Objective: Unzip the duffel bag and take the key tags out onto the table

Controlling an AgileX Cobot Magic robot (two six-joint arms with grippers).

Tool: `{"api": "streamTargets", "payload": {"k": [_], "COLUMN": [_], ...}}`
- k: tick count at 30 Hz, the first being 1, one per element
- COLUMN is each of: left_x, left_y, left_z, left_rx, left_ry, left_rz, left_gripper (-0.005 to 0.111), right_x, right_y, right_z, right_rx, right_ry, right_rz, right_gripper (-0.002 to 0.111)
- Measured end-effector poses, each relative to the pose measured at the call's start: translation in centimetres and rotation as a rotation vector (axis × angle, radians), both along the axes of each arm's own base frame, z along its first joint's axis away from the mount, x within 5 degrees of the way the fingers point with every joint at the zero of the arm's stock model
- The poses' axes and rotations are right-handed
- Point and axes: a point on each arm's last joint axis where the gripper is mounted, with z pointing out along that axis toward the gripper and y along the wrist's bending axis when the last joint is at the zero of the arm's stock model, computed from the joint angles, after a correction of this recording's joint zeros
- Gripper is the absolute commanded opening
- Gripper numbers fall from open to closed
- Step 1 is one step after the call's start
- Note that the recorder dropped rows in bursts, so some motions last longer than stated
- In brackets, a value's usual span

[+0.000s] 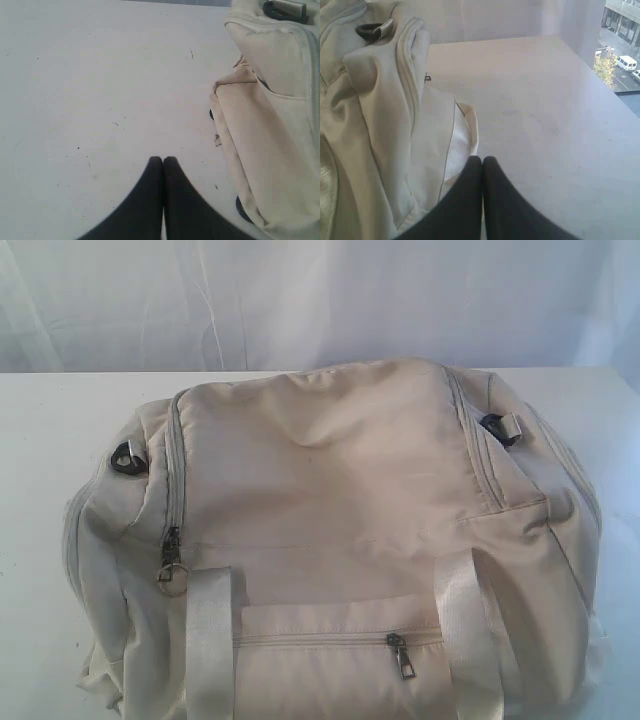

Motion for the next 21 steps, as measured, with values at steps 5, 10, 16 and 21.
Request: {"api": "streamTargets", "payload": {"k": [5, 10, 16, 21], "left_x": [0.0, 0.0, 0.0, 0.0], "left_y": [0.0, 0.0, 0.0, 0.0], "left_z": [0.0, 0.0, 0.0, 0.0], "left_rx": [0.0, 0.0, 0.0, 0.0], "left_ry": [0.0, 0.0, 0.0, 0.0], "left_rz": [0.0, 0.0, 0.0, 0.0], "left_gripper": [0.0, 0.0, 0.0, 0.0], "right_x": [0.0, 0.0, 0.0, 0.0], "right_y": [0.0, 0.0, 0.0, 0.0], "right_z": [0.0, 0.0, 0.0, 0.0], "right_rx": [0.0, 0.0, 0.0, 0.0], "right_ry": [0.0, 0.0, 0.0, 0.0], "right_rz": [0.0, 0.0, 0.0, 0.0], "right_gripper": [0.0, 0.0, 0.0, 0.0]}}
